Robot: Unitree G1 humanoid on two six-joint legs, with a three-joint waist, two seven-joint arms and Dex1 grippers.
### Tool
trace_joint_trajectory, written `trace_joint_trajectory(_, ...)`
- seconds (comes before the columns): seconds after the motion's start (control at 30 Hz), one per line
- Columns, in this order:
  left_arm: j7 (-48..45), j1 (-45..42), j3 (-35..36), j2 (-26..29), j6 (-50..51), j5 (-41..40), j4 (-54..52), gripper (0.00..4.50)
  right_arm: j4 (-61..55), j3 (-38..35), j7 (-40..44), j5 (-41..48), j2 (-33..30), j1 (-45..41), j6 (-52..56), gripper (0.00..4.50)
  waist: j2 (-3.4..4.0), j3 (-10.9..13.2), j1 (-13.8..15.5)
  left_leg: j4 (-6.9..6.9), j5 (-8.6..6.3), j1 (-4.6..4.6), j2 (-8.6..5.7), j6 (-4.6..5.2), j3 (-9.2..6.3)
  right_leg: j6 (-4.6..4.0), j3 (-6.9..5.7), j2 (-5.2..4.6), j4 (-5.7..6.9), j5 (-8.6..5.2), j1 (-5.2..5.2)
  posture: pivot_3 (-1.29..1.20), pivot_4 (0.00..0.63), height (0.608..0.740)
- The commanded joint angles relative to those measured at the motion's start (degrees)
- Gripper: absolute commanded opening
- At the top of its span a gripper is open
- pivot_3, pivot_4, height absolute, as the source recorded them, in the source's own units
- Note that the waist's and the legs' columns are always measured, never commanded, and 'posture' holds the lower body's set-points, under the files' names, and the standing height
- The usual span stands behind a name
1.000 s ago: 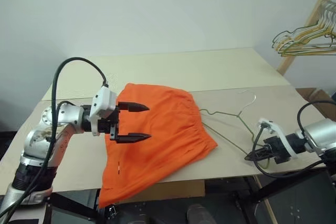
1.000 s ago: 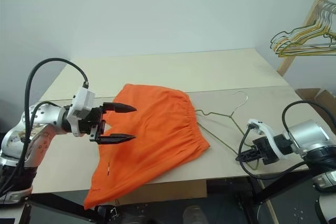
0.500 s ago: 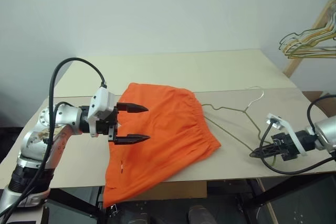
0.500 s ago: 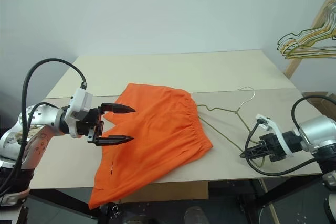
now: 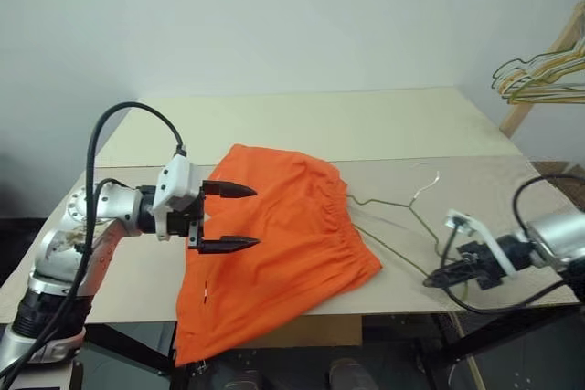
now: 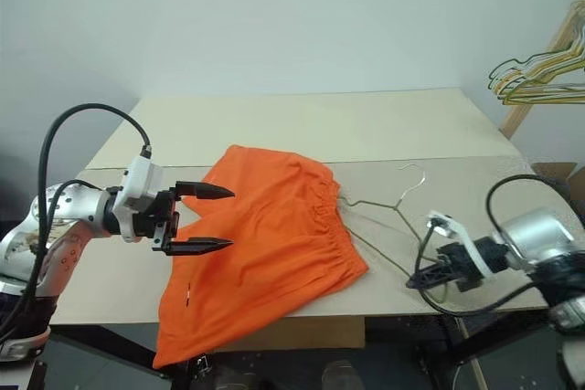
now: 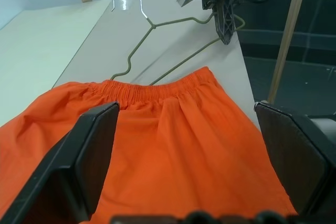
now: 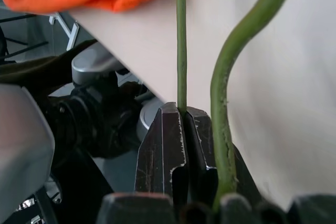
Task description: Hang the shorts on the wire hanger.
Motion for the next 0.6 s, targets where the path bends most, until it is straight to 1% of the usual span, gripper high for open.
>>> trace_joint_trajectory(0.03,0.26,-0.95,1.02,0.83,-1.15,0.13,-0.95,4.47,3.35,-0.43,-0.27,-0.82,1.81,-3.96,0.21,0.0,0.0,0.0,0.11,0.0,0.0,-0.03,-0.01,0.0,0.0,0.0,0.0,-0.02,0.0,0.0,-0.02,-0.11,0.0,0.74)
trace_joint_trajectory(0.13,0.42,-0.44,1.13,0.97,-1.41,0.22,-1.35,4.47,7.87,-0.81,-3.21,-1.83,5.15,-6.48,1.16,0.0,-0.01,0.0,0.25,0.02,0.0,-0.03,-0.03,0.0,-0.01,0.0,0.0,-0.02,0.0,0.0,-0.02,-0.11,0.0,0.74)
trace_joint_trajectory(0.2,0.51,-0.13,1.2,1.03,-1.56,0.25,-1.57,4.47,10.34,-1.16,-3.56,-1.9,6.62,-7.64,1.17,0.0,-0.01,0.0,0.37,0.03,0.0,-0.02,-0.03,0.0,-0.02,0.0,-0.01,-0.01,0.01,0.01,-0.01,-0.1,0.0,0.74)
trace_joint_trajectory(0.33,0.73,0.2,1.32,1.25,-2.07,0.46,-1.65,4.47,7.41,1.25,1.7,-0.42,5.62,-7.27,0.55,0.0,0.0,0.01,0.93,0.03,0.0,-0.03,-0.04,0.0,-0.02,0.0,0.0,-0.01,0.02,0.0,-0.04,-0.09,0.0,0.74)
trace_joint_trajectory(0.4,0.81,0.23,1.3,1.24,-2.23,0.47,-1.64,4.47,7.59,2.13,3.06,-0.59,6.09,-7.89,0.52,0.0,0.0,0.01,1.09,0.03,0.0,-0.03,-0.04,0.0,-0.01,0.0,0.0,-0.01,0.01,0.0,-0.04,-0.09,0.0,0.74)
trace_joint_trajectory(0.6,0.8,0.17,0.8,0.91,-3.0,0.98,-1.42,4.47,18.57,1.95,0.81,-3.2,12.67,-12.48,-0.54,0.0,0.0,0.01,1.42,0.04,0.0,0.07,-0.03,-0.01,-0.01,-0.04,0.0,0.08,0.04,0.04,0.01,-0.07,0.0,0.74)
